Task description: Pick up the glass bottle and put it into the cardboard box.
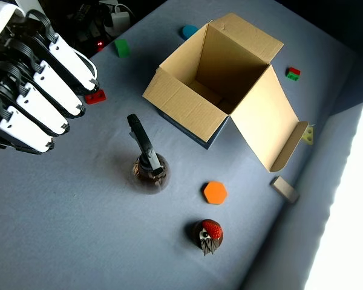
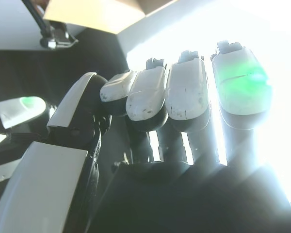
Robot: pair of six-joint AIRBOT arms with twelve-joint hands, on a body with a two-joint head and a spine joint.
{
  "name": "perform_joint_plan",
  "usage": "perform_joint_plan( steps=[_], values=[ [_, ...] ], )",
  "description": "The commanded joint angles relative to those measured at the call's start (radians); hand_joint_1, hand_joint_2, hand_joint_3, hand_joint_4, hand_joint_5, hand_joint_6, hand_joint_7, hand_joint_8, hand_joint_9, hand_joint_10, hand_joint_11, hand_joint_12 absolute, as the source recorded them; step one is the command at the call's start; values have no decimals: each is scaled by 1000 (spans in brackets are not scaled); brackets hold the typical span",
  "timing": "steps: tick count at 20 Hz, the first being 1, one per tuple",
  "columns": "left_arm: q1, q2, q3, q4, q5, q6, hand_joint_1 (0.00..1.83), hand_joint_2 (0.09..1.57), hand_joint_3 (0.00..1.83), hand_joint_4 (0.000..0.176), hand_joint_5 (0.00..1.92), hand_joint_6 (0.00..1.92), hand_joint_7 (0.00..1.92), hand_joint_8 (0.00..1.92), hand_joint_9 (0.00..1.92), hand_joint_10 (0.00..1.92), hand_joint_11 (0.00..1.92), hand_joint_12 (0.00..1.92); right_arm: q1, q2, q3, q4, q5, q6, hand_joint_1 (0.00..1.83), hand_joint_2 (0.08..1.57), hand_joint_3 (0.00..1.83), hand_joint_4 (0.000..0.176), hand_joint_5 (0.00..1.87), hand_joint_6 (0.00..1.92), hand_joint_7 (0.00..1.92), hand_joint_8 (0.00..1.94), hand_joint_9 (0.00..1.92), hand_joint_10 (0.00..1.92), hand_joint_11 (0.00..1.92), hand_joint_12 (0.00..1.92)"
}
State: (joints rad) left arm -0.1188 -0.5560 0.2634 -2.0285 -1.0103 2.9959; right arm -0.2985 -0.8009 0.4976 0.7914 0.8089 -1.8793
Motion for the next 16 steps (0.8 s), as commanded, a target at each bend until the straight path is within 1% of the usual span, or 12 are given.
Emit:
perform_joint_plan(
  steps=[1,4,5,7,9,10,11,12,13,14,15,16],
  values=[
    [-15,9,-6,71,23,2,18,1112,430,0,41,149,91,71,52,207,0,828,4,6,-6,-60,81,-1,445,899,500,0,2,441,77,239,1,452,0,928],
    [-27,12,-23,59,0,2,18,1112,430,0,41,149,91,71,52,207,0,828,4,6,-6,-60,79,-1,445,899,500,0,2,441,77,239,1,452,0,928],
    [-30,12,-27,59,-1,2,3,1169,297,0,54,81,93,20,71,122,0,776,4,6,-6,-60,79,-1,448,945,387,0,0,474,124,159,0,467,0,960],
    [-40,12,-39,57,-6,2,0,1254,95,0,70,9,79,2,103,23,0,719,4,7,-6,-60,72,-2,447,1001,259,0,0,484,170,59,0,472,0,976],
    [-54,12,-54,45,-39,2,0,1256,69,0,66,4,64,1,89,10,0,692,6,8,5,-67,39,21,443,1009,230,0,0,485,176,39,0,471,0,1014],
    [-67,12,-65,35,-75,2,0,1254,64,0,61,1,59,0,86,7,0,685,7,12,22,-106,5,81,442,1009,228,0,0,484,176,38,0,471,0,1016],
    [-91,13,-80,19,-116,2,0,1259,46,0,52,1,55,0,82,3,0,644,7,19,48,-179,-40,190,439,1013,219,0,0,472,177,32,0,468,0,1034],
    [-111,15,-91,9,-143,2,0,1261,44,0,51,1,54,0,81,3,0,640,9,22,63,-220,-58,238,438,1015,215,0,0,461,178,30,0,471,0,1041],
    [-144,15,-109,-4,-186,2,0,1262,37,0,31,0,40,0,70,0,0,613,14,26,86,-286,-93,312,436,1015,208,0,0,449,180,27,0,474,0,1051],
    [-178,15,-133,-23,-251,2,0,1264,36,0,28,0,39,0,65,0,0,609,23,29,112,-330,-144,388,436,1015,207,0,0,446,181,26,0,474,0,1053],
    [-195,15,-155,-40,-304,2,0,1269,31,0,27,0,35,0,55,1,0,585,36,30,137,-365,-202,453,443,1014,201,0,0,443,177,22,0,478,0,1060],
    [-201,15,-187,-70,-360,2,0,1271,30,0,21,0,28,0,52,0,0,580,44,33,173,-476,-269,587,474,999,189,0,0,387,157,12,0,462,0,1058]
  ],
)
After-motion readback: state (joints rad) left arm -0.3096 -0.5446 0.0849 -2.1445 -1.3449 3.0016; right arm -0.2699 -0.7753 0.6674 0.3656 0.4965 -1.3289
